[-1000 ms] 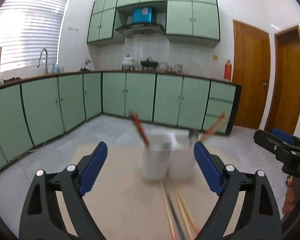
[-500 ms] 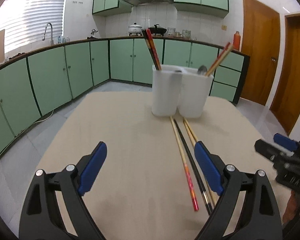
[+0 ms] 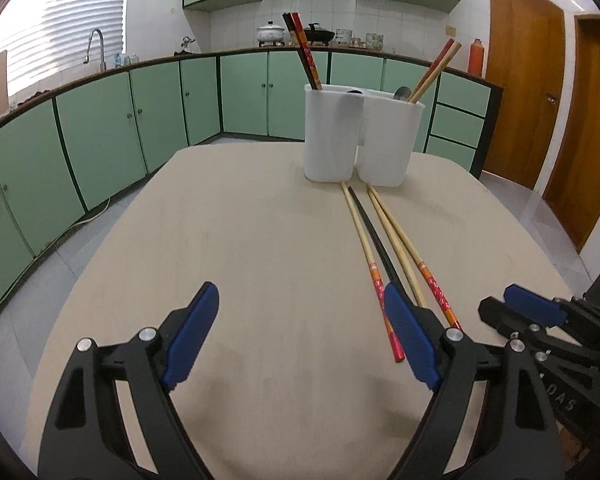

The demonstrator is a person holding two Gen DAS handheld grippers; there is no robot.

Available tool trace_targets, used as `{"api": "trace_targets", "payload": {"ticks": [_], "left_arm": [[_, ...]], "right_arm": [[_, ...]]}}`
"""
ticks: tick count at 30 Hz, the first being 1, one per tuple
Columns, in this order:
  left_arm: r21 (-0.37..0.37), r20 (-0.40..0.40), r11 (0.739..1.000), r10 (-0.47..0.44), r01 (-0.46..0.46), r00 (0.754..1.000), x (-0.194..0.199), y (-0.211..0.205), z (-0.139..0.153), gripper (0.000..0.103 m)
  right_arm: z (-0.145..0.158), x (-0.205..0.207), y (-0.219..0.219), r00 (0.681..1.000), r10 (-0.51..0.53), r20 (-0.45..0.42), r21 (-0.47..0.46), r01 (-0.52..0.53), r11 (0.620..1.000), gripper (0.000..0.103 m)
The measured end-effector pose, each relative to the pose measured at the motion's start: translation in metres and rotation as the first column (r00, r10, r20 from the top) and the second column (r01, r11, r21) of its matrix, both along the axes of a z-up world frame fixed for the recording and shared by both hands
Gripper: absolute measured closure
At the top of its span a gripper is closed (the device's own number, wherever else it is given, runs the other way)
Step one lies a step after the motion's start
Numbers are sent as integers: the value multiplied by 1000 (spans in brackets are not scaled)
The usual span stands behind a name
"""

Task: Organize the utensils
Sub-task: 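Withdraw both tools back toward the remaining chopsticks, then grip a red-patterned chopstick with the right tool while the left grips another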

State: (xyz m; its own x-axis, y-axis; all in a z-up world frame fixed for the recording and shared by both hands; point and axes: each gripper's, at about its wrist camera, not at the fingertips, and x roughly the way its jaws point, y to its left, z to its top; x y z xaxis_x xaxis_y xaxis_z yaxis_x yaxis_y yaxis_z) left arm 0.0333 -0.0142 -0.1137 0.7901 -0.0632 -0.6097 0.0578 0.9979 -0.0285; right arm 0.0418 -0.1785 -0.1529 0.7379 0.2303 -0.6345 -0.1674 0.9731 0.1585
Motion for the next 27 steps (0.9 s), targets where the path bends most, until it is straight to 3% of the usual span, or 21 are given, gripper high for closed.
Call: {"api": "trace_targets", "payload": {"ticks": [9, 16, 21, 23, 27], "left_arm": [[-24, -43, 1000, 14, -15, 999, 0, 7, -4, 22], [-22, -62, 1000, 19, -20, 998, 2, 7, -5, 22], [-20, -63, 1000, 17, -18, 998, 2, 7, -5, 23], [-17, -63, 1000, 13, -14, 998, 2, 5, -4, 23], [-15, -72, 1000, -5, 4, 997, 1, 1, -6, 26]], "right_arm": [[-18, 4, 8, 995, 25, -98, 11, -24, 1000, 80], [-17, 5, 13, 994, 25, -103, -11, -27, 1000, 81], [-17, 6, 16, 994, 19, -104, -34, -22, 999, 88], [-18, 6, 16, 995, 16, -103, -36, -20, 999, 97], [-17, 6, 15, 995, 9, -100, -31, -12, 999, 97]]}}
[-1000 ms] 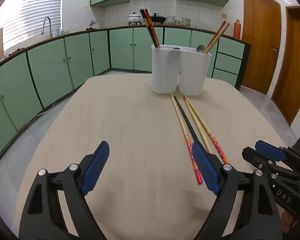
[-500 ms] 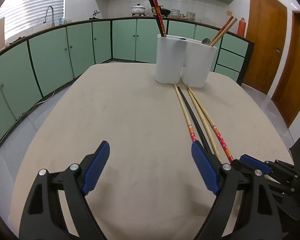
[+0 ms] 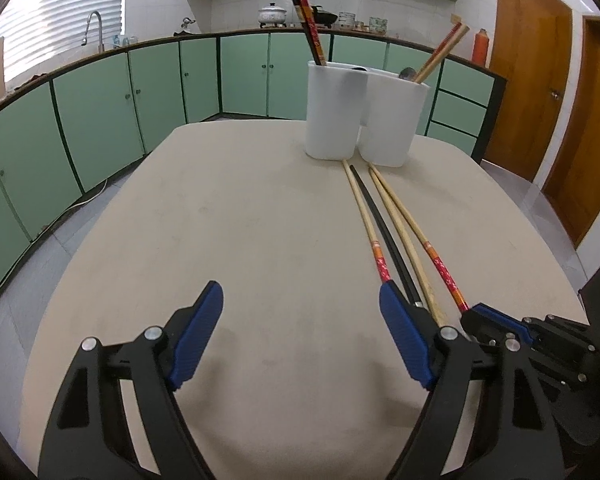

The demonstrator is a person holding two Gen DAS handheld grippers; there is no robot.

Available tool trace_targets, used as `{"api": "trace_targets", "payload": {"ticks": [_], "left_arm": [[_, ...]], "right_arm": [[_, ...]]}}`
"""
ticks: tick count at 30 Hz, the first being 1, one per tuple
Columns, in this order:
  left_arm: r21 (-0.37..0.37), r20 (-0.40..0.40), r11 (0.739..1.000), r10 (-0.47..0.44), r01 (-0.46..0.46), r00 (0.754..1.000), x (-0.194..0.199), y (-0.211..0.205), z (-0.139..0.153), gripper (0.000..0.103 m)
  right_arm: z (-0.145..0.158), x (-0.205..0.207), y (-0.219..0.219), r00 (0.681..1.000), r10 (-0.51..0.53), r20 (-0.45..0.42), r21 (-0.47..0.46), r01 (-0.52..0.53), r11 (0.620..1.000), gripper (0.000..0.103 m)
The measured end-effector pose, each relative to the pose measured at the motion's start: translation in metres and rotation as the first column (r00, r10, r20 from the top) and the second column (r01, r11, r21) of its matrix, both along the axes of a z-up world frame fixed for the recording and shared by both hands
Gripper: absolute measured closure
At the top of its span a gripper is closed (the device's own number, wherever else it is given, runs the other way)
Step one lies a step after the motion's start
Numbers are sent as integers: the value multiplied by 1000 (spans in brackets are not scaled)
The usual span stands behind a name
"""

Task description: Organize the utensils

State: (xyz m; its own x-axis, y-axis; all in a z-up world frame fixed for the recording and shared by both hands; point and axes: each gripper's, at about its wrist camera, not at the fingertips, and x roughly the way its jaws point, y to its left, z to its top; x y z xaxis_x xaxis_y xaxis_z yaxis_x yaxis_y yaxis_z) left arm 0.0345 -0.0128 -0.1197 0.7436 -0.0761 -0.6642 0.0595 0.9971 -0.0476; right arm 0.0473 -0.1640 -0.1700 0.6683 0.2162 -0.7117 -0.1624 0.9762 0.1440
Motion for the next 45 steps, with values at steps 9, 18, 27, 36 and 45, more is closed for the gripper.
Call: {"api": "trace_targets", "payload": {"ticks": [9, 18, 27, 36, 45], "left_arm": [[3, -45, 997, -73, 73, 996, 2, -25, -8, 35], [-1, -128, 994, -104, 105, 986, 11, -44, -25, 59], [-2, -129, 992, -126, 127, 984, 10, -48, -24, 97], [15, -35, 992, -128, 128, 991, -3, -45, 2, 98], [26, 95, 991, -133, 131, 987, -10, -40, 50, 98]], "right_arm": [[5, -4, -24, 997, -74, 26, 19, 74, 997, 97], [8, -6, -36, 995, -89, 52, 15, 89, 996, 97], [10, -9, -38, 994, -86, 62, 37, 84, 996, 97], [23, -15, -42, 990, -86, 112, 38, 82, 996, 97], [57, -21, -50, 978, -87, 192, 43, 80, 996, 97]]}}
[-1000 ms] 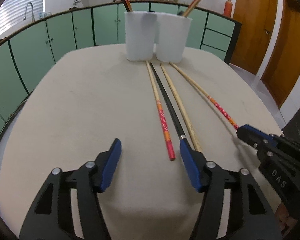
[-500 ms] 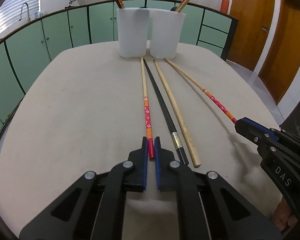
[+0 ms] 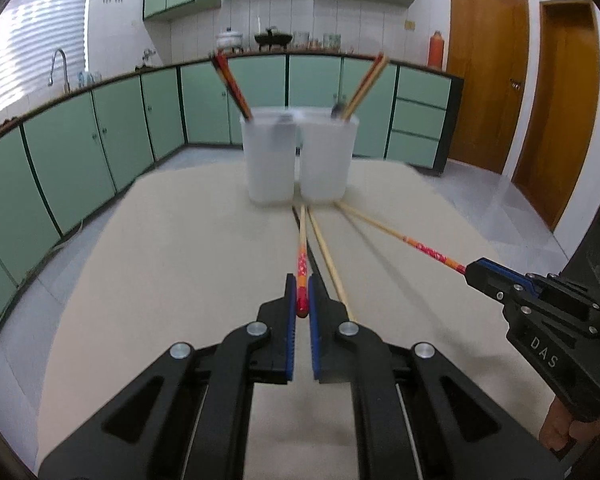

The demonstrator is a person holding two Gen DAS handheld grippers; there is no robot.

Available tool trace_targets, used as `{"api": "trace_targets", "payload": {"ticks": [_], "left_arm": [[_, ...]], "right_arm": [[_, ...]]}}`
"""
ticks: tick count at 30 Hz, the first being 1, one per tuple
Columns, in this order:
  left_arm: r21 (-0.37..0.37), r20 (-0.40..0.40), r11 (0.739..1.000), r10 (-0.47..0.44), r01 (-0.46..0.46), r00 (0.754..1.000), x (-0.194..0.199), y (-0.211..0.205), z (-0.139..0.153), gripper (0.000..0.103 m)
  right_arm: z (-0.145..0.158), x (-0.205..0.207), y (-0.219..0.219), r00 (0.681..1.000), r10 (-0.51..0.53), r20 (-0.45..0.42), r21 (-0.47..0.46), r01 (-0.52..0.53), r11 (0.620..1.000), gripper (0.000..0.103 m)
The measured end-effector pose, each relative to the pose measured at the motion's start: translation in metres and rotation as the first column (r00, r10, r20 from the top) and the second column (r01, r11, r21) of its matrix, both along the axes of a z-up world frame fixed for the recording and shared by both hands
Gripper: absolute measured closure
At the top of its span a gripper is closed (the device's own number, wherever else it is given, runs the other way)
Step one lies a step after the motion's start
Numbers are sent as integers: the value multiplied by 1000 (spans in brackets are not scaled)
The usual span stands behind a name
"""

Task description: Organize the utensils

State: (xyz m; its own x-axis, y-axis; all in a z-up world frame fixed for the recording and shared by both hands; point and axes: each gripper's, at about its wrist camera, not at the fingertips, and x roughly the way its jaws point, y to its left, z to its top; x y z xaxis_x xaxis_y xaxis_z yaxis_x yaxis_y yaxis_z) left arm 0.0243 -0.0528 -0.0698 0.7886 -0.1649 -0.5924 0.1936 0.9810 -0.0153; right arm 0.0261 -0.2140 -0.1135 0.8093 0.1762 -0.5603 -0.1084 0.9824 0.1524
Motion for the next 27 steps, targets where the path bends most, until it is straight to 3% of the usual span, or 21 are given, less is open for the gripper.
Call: {"api": "trace_targets", "payload": {"ticks": [13, 20, 27], "left_arm": [[-54, 133, 999, 3, 4, 991, -6, 1, 57, 99], [-76, 203, 997, -11, 27, 979, -9, -2, 90, 103], [-80, 226, 996, -31, 50, 974, -6, -6, 105, 103]], "right_arm": [[39, -3, -5, 997, 7, 71, 9, -8, 1000, 97], [78, 2, -7, 992, 27, 120, 9, -28, 1000, 97], [100, 10, -5, 988, 47, 145, 3, -48, 999, 97]]}}
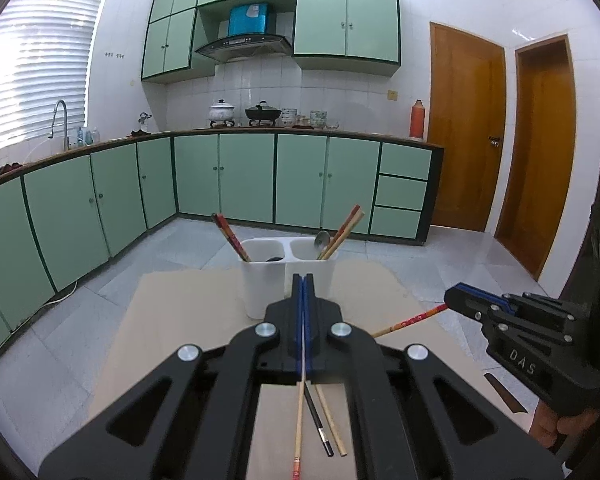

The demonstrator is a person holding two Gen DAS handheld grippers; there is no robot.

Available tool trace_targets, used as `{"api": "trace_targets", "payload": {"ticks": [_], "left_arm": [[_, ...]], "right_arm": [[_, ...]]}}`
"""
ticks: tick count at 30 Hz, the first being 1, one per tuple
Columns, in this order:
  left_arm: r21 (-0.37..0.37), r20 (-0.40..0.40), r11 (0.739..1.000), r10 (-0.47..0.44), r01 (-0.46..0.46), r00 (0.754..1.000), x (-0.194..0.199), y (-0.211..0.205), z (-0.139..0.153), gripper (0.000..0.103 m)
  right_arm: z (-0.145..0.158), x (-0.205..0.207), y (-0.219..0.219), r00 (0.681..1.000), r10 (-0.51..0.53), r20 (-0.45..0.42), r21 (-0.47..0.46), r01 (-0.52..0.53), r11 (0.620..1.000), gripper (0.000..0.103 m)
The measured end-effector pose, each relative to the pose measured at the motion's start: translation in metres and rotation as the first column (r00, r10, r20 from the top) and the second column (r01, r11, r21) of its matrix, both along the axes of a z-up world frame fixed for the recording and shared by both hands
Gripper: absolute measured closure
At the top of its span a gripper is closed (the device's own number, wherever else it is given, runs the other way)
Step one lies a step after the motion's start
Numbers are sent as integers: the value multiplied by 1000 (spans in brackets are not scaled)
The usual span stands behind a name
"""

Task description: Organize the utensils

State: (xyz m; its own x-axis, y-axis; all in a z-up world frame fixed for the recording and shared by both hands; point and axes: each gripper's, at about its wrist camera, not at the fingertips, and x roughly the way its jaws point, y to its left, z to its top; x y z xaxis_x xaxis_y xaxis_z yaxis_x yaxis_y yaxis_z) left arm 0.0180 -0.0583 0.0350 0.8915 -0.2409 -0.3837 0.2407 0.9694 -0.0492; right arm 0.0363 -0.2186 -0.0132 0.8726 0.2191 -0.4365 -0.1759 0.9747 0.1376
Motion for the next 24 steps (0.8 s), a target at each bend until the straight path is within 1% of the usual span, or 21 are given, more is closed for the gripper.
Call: {"api": "trace_targets", "payload": {"ticks": [2, 5, 8, 9, 10, 12, 14, 15, 17, 19, 21, 24], "left_arm": [[-16, -15, 1000, 1, -1, 1000, 3, 4, -1, 103], [-16, -44, 1000, 7, -8, 999, 6, 12, -9, 103], [-25, -122, 1000, 4, -7, 992, 12, 20, -29, 100], [-27, -152, 1000, 7, -11, 988, 14, 22, -40, 96], [-24, -176, 1000, 7, -11, 984, 15, 23, -49, 89], [-12, -219, 1000, 12, -15, 976, 16, 22, -70, 82], [-18, -255, 1000, 4, -9, 967, 16, 25, -85, 81], [-13, -279, 1000, 3, -7, 960, 16, 25, -96, 79], [8, -322, 1000, -10, 13, 947, 12, 24, -115, 74], [33, -334, 999, -6, 18, 943, 6, 28, -127, 64], [40, -355, 999, -8, 24, 935, -2, 30, -142, 62], [36, -390, 999, -7, 22, 921, -8, 33, -162, 62]], "right_arm": [[3, 2, 2, 1000, 2, 2, -12, -2, 1000, 97], [0, 2, 3, 1000, -1, -3, -20, 1, 1000, 97], [-9, -5, 1, 1000, -23, 4, -29, 23, 999, 97], [-11, -8, 0, 999, -33, 8, -39, 33, 999, 97], [-13, -10, 1, 999, -36, 10, -43, 37, 998, 97], [-21, -16, -1, 999, -35, -12, -42, 35, 999, 97], [-31, -19, -5, 998, -43, -39, -33, 42, 999, 97], [-36, -18, -8, 997, -50, -52, -23, 48, 999, 97], [-43, -16, -16, 995, -58, -80, 14, 60, 998, 97], [-45, -13, -20, 994, -67, -83, 18, 68, 998, 97], [-48, -11, -22, 994, -71, -88, 18, 73, 997, 97], [-59, -9, -17, 991, -68, -111, 16, 71, 997, 97]]}}
